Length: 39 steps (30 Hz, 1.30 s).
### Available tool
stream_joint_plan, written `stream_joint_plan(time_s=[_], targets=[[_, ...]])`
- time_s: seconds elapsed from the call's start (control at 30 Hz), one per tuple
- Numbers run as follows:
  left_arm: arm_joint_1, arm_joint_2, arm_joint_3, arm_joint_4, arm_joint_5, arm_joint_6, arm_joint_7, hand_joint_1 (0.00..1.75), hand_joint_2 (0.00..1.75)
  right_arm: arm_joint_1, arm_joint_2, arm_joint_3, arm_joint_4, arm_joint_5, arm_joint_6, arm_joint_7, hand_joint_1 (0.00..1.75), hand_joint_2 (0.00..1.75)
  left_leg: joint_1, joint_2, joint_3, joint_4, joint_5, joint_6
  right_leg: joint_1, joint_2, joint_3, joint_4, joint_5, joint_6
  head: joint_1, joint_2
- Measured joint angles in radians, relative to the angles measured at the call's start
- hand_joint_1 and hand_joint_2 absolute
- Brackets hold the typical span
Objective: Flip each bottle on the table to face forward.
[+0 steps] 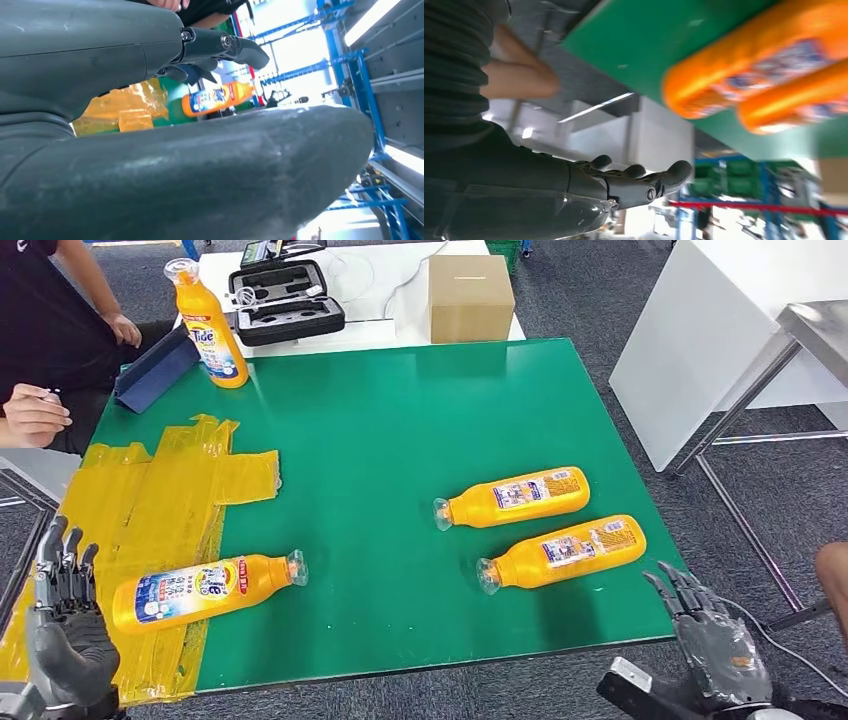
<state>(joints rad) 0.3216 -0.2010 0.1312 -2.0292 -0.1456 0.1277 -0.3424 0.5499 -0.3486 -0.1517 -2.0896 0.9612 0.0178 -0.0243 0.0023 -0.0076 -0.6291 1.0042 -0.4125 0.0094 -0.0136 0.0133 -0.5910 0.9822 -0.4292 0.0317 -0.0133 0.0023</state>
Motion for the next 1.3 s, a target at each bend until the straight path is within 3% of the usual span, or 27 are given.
stream_joint_plan(time_s=[0.17, 0.33, 0.47, 0.7, 1.07, 1.3], targets=[[0.007, 0.0, -0.016, -0.013, -0.001, -0.005, 0.003, 0.0, 0.0, -0.006, 0.025, -0.118, 0.017, 0.033, 0.045, -0.009, 0.0, 1.75, 0.0, 0.0, 0.001, 0.0, 0.0, 0.0, 0.0, 0.0, 0.001, 0.0, 0.0, 0.0, 0.0, 0.0], [0.007, 0.0, -0.021, -0.017, -0.002, -0.01, 0.013, 0.0, 0.0, -0.022, 0.039, -0.164, 0.035, 0.065, 0.062, -0.003, 0.0, 1.75, 0.0, 0.0, 0.001, 0.0, 0.0, 0.0, 0.0, 0.0, 0.001, 0.0, 0.0, 0.0, 0.0, 0.0], [0.0, 0.003, -0.027, -0.017, -0.006, -0.014, 0.018, 0.0, 0.0, -0.091, 0.032, -0.179, 0.094, 0.092, 0.086, 0.009, 0.0, 1.75, 0.0, 0.003, 0.001, 0.0, 0.0, 0.0, 0.0, 0.001, 0.002, 0.0, 0.0, 0.0, 0.0, 0.0], [-0.026, 0.008, -0.043, -0.014, -0.018, -0.016, 0.024, 0.0, 0.0, -0.225, 0.01, -0.155, 0.211, 0.124, 0.102, 0.043, 0.0, 1.75, 0.0, 0.002, 0.003, 0.0, 0.002, 0.001, 0.0, 0.0, 0.004, 0.0, 0.001, 0.0, 0.0, 0.0], [-0.034, 0.015, -0.048, -0.012, -0.019, -0.018, 0.033, 0.0, 0.0, -0.274, -0.004, -0.118, 0.261, 0.122, 0.109, 0.063, 0.0, 1.75, 0.0, 0.003, 0.002, 0.0, 0.001, 0.001, 0.0, 0.0, 0.004, 0.0, 0.0, 0.0, 0.0, 0.0], [-0.077, 0.024, -0.064, 0.009, -0.012, -0.028, 0.055, 0.0, 0.0, -0.415, -0.011, 0.017, 0.351, 0.121, 0.128, 0.136, 0.0, 1.75, 0.0, 0.004, 0.003, 0.0, 0.003, 0.003, 0.0, 0.001, 0.004, 0.0, 0.002, 0.001, 0.0, 0.0]])
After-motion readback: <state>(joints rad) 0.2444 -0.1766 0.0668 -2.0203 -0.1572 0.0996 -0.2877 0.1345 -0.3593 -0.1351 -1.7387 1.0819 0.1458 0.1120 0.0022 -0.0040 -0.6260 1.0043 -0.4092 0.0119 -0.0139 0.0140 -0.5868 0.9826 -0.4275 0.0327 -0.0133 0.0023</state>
